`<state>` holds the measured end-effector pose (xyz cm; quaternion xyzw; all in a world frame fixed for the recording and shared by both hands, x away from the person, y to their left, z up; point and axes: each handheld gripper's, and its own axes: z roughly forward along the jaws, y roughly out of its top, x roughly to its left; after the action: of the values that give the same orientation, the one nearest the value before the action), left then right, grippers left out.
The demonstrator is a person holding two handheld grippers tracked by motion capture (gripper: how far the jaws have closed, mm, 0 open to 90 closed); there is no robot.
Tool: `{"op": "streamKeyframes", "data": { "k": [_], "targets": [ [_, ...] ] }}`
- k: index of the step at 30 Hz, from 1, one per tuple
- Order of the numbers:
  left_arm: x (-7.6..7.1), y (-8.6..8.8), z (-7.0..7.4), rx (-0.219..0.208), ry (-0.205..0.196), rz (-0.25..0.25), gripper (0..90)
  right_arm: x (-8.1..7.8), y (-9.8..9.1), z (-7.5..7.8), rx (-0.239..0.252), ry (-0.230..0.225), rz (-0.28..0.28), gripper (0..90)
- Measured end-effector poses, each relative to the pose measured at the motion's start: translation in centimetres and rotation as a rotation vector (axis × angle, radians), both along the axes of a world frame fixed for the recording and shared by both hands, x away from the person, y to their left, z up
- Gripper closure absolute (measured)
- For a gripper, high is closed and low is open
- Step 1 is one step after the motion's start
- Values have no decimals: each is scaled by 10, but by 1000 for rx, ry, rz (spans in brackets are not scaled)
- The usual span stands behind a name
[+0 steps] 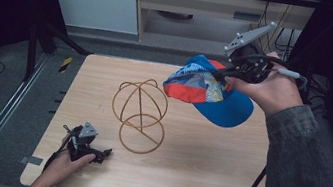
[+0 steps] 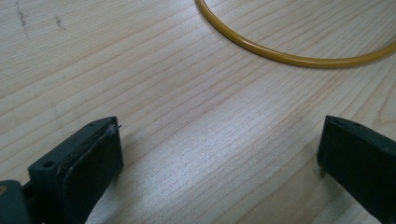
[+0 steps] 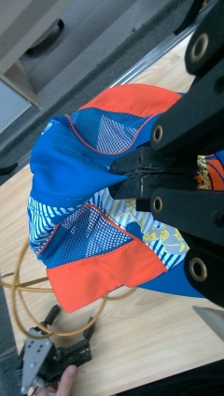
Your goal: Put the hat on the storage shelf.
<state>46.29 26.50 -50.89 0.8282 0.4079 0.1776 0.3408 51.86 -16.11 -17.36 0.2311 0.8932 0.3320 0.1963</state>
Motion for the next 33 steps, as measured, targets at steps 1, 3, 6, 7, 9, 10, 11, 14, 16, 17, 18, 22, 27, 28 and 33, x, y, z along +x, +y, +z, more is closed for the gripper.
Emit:
{"op": "streamKeyframes", "data": {
  "k": [1, 3, 6, 7, 9, 10, 11, 14, 16, 17, 18, 22, 27, 28, 33],
  "targets": [
    [0, 0, 0, 0, 0, 0, 0, 1, 2, 2, 5, -5, -4, 893],
    [0, 0, 0, 1, 0, 1, 0, 2, 7, 5, 16, -17, -3, 893],
    [0, 0, 0, 0, 0, 0, 0, 2, 15, 9, 21, -30, 6, 893],
    [0, 0, 0, 0, 0, 0, 0, 3, 18, 10, 25, -35, 8, 893],
    [0, 0, 0, 0, 0, -1, 0, 3, 22, 12, 32, -46, 15, 893],
    [0, 0, 0, 1, -1, -1, 0, 2, 24, 12, 38, -48, 16, 893],
    [0, 0, 0, 1, -1, -1, 0, 3, 27, 13, 43, -52, 19, 893],
    [0, 0, 0, 0, -1, 0, 0, 4, 34, 14, 51, -64, 28, 893],
    [0, 0, 0, 1, 0, -1, 0, 4, 39, 16, 65, -71, 33, 893],
    [0, 0, 0, 1, 0, -1, 0, 4, 42, 16, 68, -74, 34, 893],
    [0, 0, 0, 1, 0, -1, 0, 4, 45, 16, 69, -78, 40, 893],
    [0, 0, 0, 2, -1, -2, 0, 5, 59, 16, 81, -89, 56, 893],
    [0, 0, 0, 1, -2, -1, 0, 7, 75, 12, 96, -91, 79, 893],
    [0, 0, 0, -1, -2, 1, 0, 8, 79, 11, 97, -89, 88, 893],
    [0, 0, 0, -2, -2, 1, 0, 9, 97, 4, 101, -81, 125, 893]
  ]
}}
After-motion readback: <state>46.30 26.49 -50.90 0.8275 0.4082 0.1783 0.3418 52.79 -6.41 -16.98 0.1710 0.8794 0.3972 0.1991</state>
